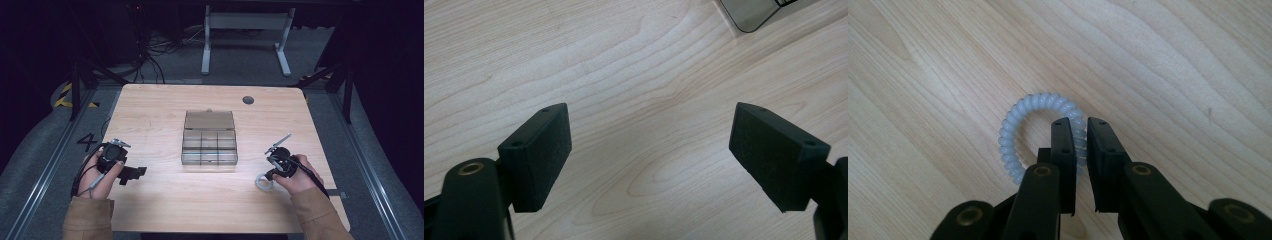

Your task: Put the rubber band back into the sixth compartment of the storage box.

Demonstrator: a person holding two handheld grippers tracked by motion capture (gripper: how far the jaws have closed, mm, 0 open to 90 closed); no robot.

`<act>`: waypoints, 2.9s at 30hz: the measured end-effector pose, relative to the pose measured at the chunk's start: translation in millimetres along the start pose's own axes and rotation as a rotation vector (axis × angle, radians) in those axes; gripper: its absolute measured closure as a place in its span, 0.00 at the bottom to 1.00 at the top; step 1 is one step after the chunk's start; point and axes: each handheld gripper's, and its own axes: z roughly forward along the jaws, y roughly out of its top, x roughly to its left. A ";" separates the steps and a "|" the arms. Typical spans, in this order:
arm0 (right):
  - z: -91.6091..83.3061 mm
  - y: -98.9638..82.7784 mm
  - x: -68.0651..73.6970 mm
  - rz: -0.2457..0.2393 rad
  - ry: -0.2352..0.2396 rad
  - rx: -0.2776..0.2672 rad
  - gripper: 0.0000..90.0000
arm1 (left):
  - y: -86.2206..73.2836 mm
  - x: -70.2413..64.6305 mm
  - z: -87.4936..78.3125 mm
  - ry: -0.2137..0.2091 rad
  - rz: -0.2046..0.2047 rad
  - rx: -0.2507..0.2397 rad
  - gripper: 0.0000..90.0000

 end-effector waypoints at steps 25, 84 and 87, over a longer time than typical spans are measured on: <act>-38.9 17.2 -4.8 -0.026 -0.014 -0.016 0.92 | -0.9 1.0 0.6 -0.004 0.002 0.009 0.20; -52.6 119.9 12.5 -0.164 -0.004 -0.004 0.92 | -3.8 3.0 -0.9 -0.008 0.001 0.011 0.20; -51.6 124.7 14.4 -0.168 -0.002 0.000 0.92 | -3.5 2.6 -0.8 -0.011 0.000 0.009 0.20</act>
